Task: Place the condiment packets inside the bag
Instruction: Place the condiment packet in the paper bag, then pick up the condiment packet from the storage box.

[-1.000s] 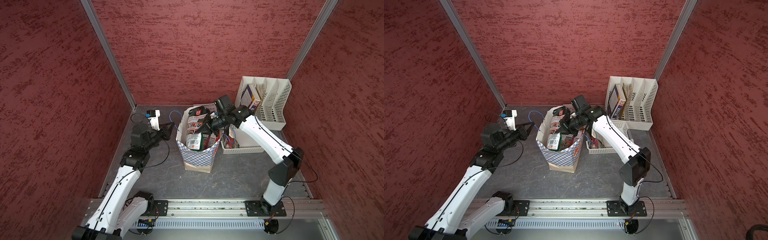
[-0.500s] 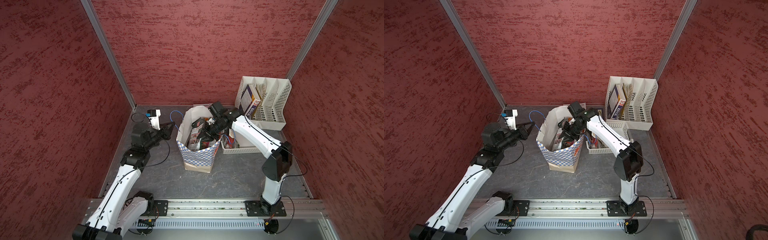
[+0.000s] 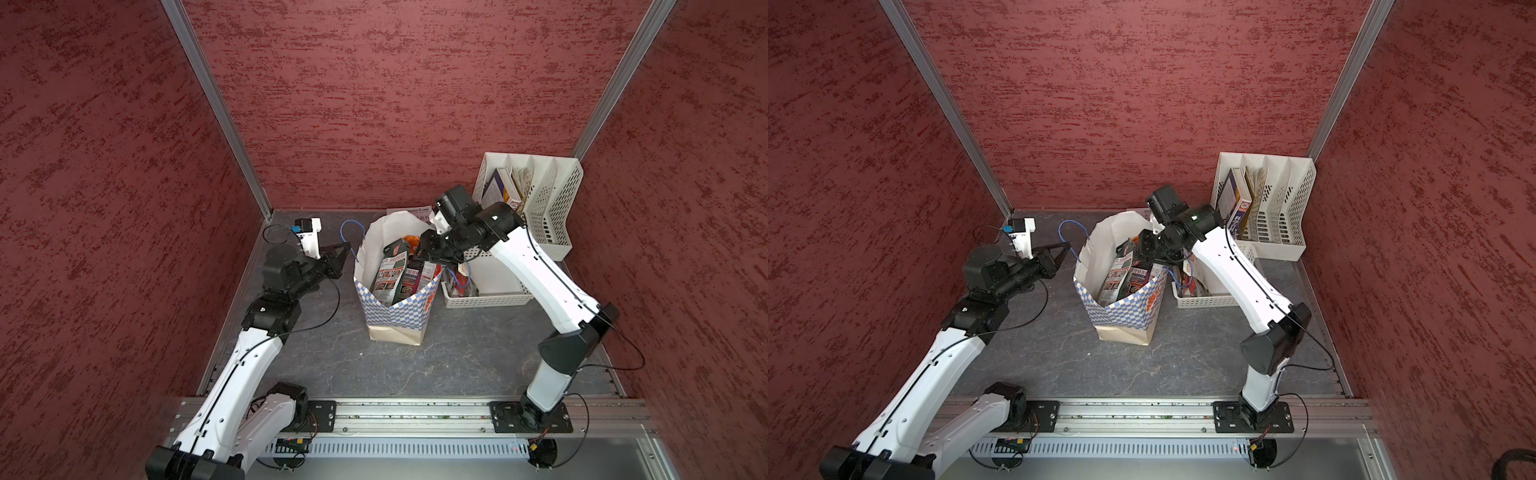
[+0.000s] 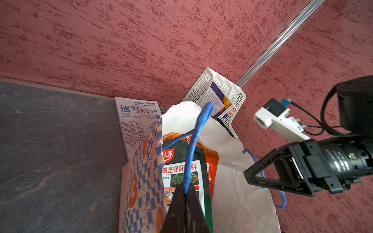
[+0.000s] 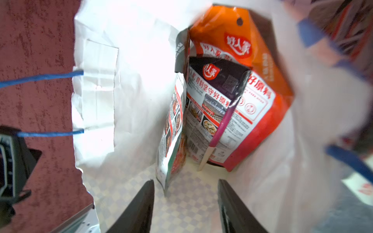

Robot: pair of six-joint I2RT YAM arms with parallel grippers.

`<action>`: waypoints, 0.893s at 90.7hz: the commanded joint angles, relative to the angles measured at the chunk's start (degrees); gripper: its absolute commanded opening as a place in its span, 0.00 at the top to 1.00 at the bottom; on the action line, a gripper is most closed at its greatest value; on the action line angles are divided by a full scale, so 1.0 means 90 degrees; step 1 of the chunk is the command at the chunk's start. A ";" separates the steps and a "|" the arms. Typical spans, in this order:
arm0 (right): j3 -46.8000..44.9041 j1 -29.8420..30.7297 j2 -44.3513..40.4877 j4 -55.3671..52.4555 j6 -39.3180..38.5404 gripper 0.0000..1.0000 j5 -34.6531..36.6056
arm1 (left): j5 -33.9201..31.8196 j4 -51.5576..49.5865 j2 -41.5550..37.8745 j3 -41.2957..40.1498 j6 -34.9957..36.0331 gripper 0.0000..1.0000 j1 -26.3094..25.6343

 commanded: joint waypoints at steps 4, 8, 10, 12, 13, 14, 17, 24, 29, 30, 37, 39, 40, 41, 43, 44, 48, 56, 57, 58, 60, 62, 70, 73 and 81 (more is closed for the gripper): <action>-0.1066 -0.0085 -0.1873 0.1069 -0.1101 0.35 0.1361 | 0.0292 0.0473 0.0258 0.0717 -0.0359 1.00 -0.0213; -0.1537 -0.0369 -0.2437 0.1330 -0.1148 0.33 0.1489 | 0.0289 0.0363 0.0369 0.1035 -0.0361 1.00 -0.0362; -0.1767 -0.0531 -0.2619 0.1463 -0.1160 0.33 0.1486 | 0.0272 0.0298 0.0408 0.1167 -0.0361 1.00 -0.0423; -0.1952 -0.0728 -0.2906 0.1587 -0.1194 0.33 0.1441 | 0.0233 0.0253 0.0438 0.1285 -0.0371 1.00 -0.0483; -0.2092 -0.0813 -0.3034 0.1652 -0.1223 0.33 0.1417 | 0.0218 0.0239 0.0452 0.1338 -0.0381 1.00 -0.0499; -0.2225 -0.0934 -0.3156 0.1703 -0.1281 0.33 0.1391 | 0.0192 0.0208 0.0469 0.1379 -0.0391 1.00 -0.0527; -0.2593 -0.1230 -0.3461 0.1851 -0.1417 0.32 0.1381 | 0.0121 0.0176 0.0504 0.1465 -0.0444 1.00 -0.0580; -0.3461 -0.2006 -0.4014 0.2096 -0.1623 0.32 0.1241 | 0.0028 0.0427 0.0516 0.1470 -0.0647 1.00 -0.0643; -0.4123 -0.2428 -0.4290 0.2386 -0.1892 0.31 0.1010 | -0.0043 0.0602 0.0529 0.1433 -0.0718 1.00 -0.0678; -0.4266 -0.2484 -0.4336 0.2437 -0.1943 0.30 0.1026 | -0.0086 0.0609 0.0532 0.1431 -0.0720 1.00 -0.0680; -0.5078 -0.2820 -0.4549 0.2837 -0.2223 0.30 0.1091 | -0.0398 0.0409 0.0528 0.1380 -0.0684 1.00 -0.0661; -0.5318 -0.2922 -0.4587 0.2971 -0.2322 0.30 0.1008 | -0.0452 0.0327 0.0507 0.1341 -0.0652 1.00 -0.0625; -0.5435 -0.2964 -0.4602 0.3046 -0.2372 0.30 0.0942 | -0.0500 0.0296 0.0497 0.1312 -0.0639 1.00 -0.0605; -0.5547 -0.3005 -0.4614 0.3153 -0.2447 0.30 0.0860 | -0.0539 0.0270 0.0487 0.1268 -0.0627 1.00 -0.0584; -0.5712 -0.3066 -0.4626 0.3340 -0.2624 0.30 0.0733 | -0.0597 0.0224 0.0452 0.1176 -0.0616 1.00 -0.0547; -0.5788 -0.3080 -0.4626 0.3436 -0.2714 0.30 0.0633 | -0.0631 0.0210 0.0430 0.1107 -0.0606 1.00 -0.0527; -0.6168 -0.3095 -0.4606 0.3864 -0.3030 0.30 0.0186 | -0.0692 0.0189 0.0377 0.0851 -0.0683 1.00 -0.0351; -0.6817 -0.3094 -0.4542 0.4493 -0.3734 0.32 -0.0794 | -0.0233 0.0235 0.0364 0.0629 -0.0936 1.00 -0.0102; -0.6917 -0.3095 -0.4540 0.4589 -0.3811 0.32 -0.0853 | -0.0117 0.0240 0.0382 0.0643 -0.0942 1.00 -0.0109; -0.7006 -0.3085 -0.4544 0.4676 -0.3889 0.32 -0.0916 | -0.0015 0.0237 0.0390 0.0665 -0.0935 1.00 -0.0127; -0.7155 -0.3083 -0.4555 0.4829 -0.4054 0.33 -0.1054 | 0.0139 0.0235 0.0419 0.0718 -0.0905 1.00 -0.0174; -0.7273 -0.3085 -0.4569 0.4938 -0.4215 0.33 -0.1162 | 0.0290 0.0215 0.0445 0.0790 -0.0871 1.00 -0.0237; -0.7700 -0.3085 -0.4661 0.5273 -0.4800 0.32 -0.1271 | 0.0543 0.0012 0.0426 0.1019 -0.0663 1.00 -0.0391; -0.7815 -0.3077 -0.4665 0.5348 -0.4958 0.32 -0.1235 | 0.0544 -0.0065 0.0378 0.1079 -0.0615 1.00 -0.0396; -0.7904 -0.3081 -0.4535 0.5300 -0.5167 0.33 -0.1127 | 0.0312 -0.0171 0.0198 0.1096 -0.0421 1.00 -0.0373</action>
